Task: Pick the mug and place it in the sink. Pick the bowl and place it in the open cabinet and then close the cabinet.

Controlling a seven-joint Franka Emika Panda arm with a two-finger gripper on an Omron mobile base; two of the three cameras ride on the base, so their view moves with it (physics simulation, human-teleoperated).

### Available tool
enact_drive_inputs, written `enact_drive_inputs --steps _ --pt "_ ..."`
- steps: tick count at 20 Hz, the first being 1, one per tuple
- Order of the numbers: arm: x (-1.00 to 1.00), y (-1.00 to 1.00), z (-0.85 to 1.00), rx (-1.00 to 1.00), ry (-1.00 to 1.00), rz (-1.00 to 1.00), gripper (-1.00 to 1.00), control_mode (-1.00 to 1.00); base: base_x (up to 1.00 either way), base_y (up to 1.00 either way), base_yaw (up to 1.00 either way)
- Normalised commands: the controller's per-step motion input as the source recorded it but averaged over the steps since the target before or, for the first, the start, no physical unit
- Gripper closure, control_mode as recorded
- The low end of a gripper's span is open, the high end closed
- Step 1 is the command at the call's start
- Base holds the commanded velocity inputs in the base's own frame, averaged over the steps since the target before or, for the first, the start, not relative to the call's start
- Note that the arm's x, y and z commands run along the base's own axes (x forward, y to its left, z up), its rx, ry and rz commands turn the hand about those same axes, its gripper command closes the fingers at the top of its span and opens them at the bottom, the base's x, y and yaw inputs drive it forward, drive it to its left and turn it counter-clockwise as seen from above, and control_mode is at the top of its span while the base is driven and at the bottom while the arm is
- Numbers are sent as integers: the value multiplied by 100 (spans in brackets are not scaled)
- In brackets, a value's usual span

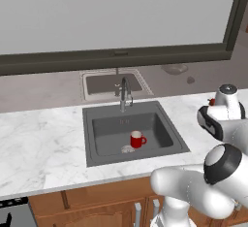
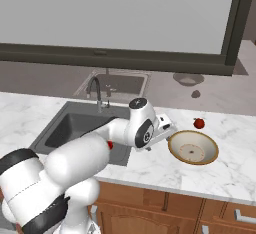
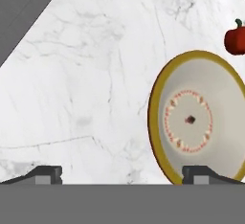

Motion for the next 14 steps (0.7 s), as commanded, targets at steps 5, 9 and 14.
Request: enact_drive_inputs --steps 5,9,14 --pt "12 -18 -15 0 0 0 -100 -100 0 0 0" --pt "12 -19 -14 0 0 0 -100 -100 0 0 0" --pt "10 -16 -17 0 0 0 -100 -100 0 0 0"
